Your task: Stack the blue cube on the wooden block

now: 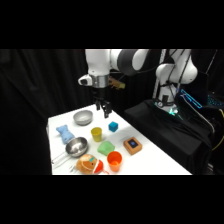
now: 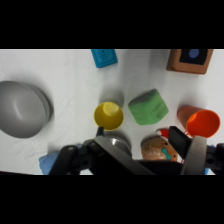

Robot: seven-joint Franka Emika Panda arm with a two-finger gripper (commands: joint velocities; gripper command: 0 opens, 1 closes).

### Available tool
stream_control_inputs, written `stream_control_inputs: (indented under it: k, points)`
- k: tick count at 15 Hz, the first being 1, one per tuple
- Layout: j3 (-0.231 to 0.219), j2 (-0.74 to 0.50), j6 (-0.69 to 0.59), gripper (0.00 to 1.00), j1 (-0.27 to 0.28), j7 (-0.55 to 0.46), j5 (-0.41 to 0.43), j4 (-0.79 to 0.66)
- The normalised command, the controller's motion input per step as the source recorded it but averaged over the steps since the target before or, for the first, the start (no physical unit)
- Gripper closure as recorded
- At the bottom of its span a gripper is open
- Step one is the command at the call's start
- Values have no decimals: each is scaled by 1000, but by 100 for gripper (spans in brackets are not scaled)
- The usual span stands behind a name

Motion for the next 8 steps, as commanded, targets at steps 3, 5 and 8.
stream_control_inputs:
  k: [3,5,8]
  points:
    - [5,-67,4,0,-25,-73,4,-61]
    - [-19,-157,71,0,-56,-179,7,-175]
    - [-45,-203,155,0,-88,-269,12,-262]
